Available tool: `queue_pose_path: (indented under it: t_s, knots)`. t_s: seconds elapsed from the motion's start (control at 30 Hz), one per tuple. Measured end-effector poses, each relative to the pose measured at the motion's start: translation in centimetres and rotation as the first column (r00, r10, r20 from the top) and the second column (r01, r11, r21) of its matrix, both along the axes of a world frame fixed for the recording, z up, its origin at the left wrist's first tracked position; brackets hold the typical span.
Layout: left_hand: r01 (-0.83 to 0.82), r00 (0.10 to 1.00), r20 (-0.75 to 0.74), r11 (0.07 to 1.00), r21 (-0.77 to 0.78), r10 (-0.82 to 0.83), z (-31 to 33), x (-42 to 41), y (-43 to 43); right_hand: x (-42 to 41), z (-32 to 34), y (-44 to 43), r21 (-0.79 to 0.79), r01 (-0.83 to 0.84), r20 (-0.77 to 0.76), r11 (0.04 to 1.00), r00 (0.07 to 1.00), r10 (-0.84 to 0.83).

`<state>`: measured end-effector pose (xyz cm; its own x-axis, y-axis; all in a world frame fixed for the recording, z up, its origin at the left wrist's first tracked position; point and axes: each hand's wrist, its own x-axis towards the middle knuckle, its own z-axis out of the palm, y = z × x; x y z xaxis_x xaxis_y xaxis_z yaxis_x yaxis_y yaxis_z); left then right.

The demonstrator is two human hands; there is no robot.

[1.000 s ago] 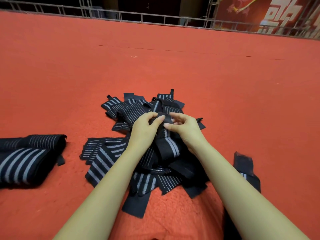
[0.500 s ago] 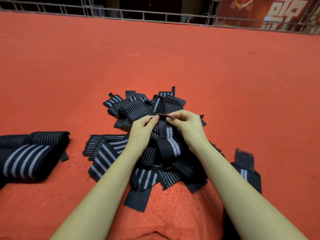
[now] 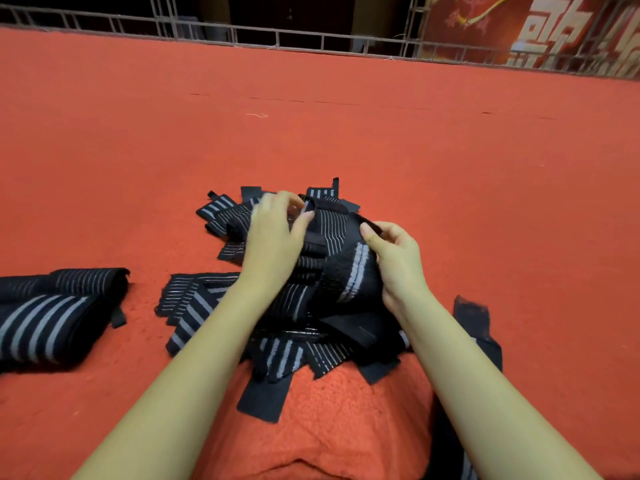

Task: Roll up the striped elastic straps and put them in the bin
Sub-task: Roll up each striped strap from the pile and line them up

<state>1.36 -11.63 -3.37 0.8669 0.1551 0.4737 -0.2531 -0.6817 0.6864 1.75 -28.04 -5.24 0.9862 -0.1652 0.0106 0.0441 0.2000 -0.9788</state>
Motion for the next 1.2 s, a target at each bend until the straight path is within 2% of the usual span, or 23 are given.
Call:
queue_pose_path:
  t_s: [0.07,0.13,0.2,0.27,0.33,0.4,0.53,0.6,0.73,0.83,1.0,1.2]
  knots:
    - [0.196,0.96,-0.164,0.961,-0.198,-0.229,0.4,-2.3,-1.3,-0.4,0.7,0.2,0.013,0.024,0.029,1.0,0.999,-0.024]
    - [0.278,0.912,-0.256,0.941,-0.194,-0.322,0.3,-4.0,-2.2,-0.9,1.3,0.3,0.024,0.041,0.046,0.999,0.998,-0.042]
    - [0.294,0.925,-0.207,0.945,-0.141,-0.319,0.1,-4.9,-2.7,-1.5,1.9,0.3,0.006,0.043,0.019,0.999,0.999,-0.043]
    - [0.258,0.947,-0.149,0.951,-0.172,-0.284,0.4,-5.4,-2.7,-2.4,2.5,0.0,-0.036,-0.03,-0.05,0.999,0.998,0.028]
    - [0.225,0.96,-0.112,0.943,-0.245,-0.258,1.1,-5.7,-2.6,-3.9,3.0,-0.7,-0.118,-0.202,-0.114,0.972,0.975,0.189]
    - [0.191,0.969,-0.095,0.938,-0.288,-0.227,1.9,-6.0,-2.5,-5.8,3.2,-1.5,-0.241,-0.376,-0.144,0.895,0.926,0.35]
    - [0.154,0.98,-0.075,0.945,-0.288,-0.183,3.4,-7.3,-2.5,-9.0,4.0,-2.8,-0.433,-0.495,-0.09,0.754,0.856,0.51]
    - [0.16,0.98,-0.07,0.944,-0.29,-0.187,4.4,-8.1,-2.7,-10.5,5.3,-2.9,-0.468,-0.487,-0.031,0.737,0.843,0.537]
    - [0.234,0.96,-0.091,0.936,-0.261,-0.265,6.9,-9.5,-3.2,-13.4,8.2,-2.8,-0.394,-0.387,0.092,0.834,0.886,0.455]
    - [0.306,0.933,-0.09,0.901,-0.309,-0.348,8.6,-10.9,-3.8,-15.2,9.6,-3.4,-0.297,-0.324,0.101,0.898,0.925,0.367]
    - [0.353,0.922,-0.008,0.848,-0.395,-0.387,11.6,-13.4,-5.3,-17.8,12.1,-4.5,-0.127,-0.35,0.172,0.928,0.914,0.368]
    - [0.403,0.897,0.021,0.8,-0.445,-0.441,14.1,-14.9,-7.1,-19.8,14.3,-5.9,-0.029,-0.371,0.221,0.928,0.903,0.368]
